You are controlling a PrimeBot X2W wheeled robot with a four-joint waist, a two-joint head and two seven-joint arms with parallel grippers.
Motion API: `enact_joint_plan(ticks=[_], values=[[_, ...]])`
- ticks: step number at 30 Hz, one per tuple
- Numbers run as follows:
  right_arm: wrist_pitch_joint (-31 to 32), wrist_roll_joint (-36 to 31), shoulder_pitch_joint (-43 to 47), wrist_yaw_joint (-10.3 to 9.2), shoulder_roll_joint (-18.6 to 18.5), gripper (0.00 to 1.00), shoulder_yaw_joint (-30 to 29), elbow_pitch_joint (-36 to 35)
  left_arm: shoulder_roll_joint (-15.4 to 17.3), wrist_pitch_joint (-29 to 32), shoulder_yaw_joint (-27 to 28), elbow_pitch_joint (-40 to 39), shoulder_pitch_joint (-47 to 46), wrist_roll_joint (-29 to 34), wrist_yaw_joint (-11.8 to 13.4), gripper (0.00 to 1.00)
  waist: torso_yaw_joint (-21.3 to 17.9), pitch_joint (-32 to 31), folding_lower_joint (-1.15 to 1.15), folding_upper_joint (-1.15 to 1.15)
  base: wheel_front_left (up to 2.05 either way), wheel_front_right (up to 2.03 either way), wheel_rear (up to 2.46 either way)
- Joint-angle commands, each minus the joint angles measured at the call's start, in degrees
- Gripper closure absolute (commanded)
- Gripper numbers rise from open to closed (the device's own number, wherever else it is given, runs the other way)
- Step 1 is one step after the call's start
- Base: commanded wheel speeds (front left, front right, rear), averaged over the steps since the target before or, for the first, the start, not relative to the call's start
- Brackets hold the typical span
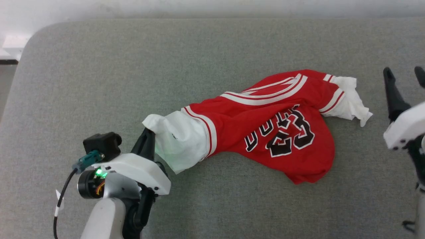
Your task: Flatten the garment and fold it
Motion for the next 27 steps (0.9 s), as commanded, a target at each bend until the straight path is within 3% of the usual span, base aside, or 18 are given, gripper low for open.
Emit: enact_joint_plan(ticks=[1, 7, 13, 27], values=[[5.1, 0.01, -4.07, -0.05, -2.11, 0.0, -0.35, 3.07, -0.33, -0.38, -0.55, -0.95, -0.58, -0.02, 0.09, 1.0, 0.89, 2.63, -0.01, 0.0, 0.0, 0.0, 0.0], [19.29, 0.97, -11.57, -0.05, -7.03, 0.0, 0.72, 12.09, -0.34, -0.51, -2.29, -2.29, -2.32, 1.15, -0.22, 1.0, 2.32, 5.36, -0.01, 0.0, 0.0, 0.0, 0.0], [25.74, 2.43, -14.17, -0.05, -9.64, 0.0, 2.93, 16.19, -0.25, -0.24, -3.18, -3.13, -3.26, 1.48, -0.43, 1.0, 3.88, 7.31, -0.01, 0.0, 0.0, 0.0, 0.0], [24.19, 2.31, -17.23, -0.05, -12.37, 0.0, 5.2, 22.84, -0.51, -0.3, -4.38, -3.39, -3.8, 0.7, -0.68, 1.0, 6.1, 10.68, -0.01, 0.0, 0.0, 0.0, 0.0]])
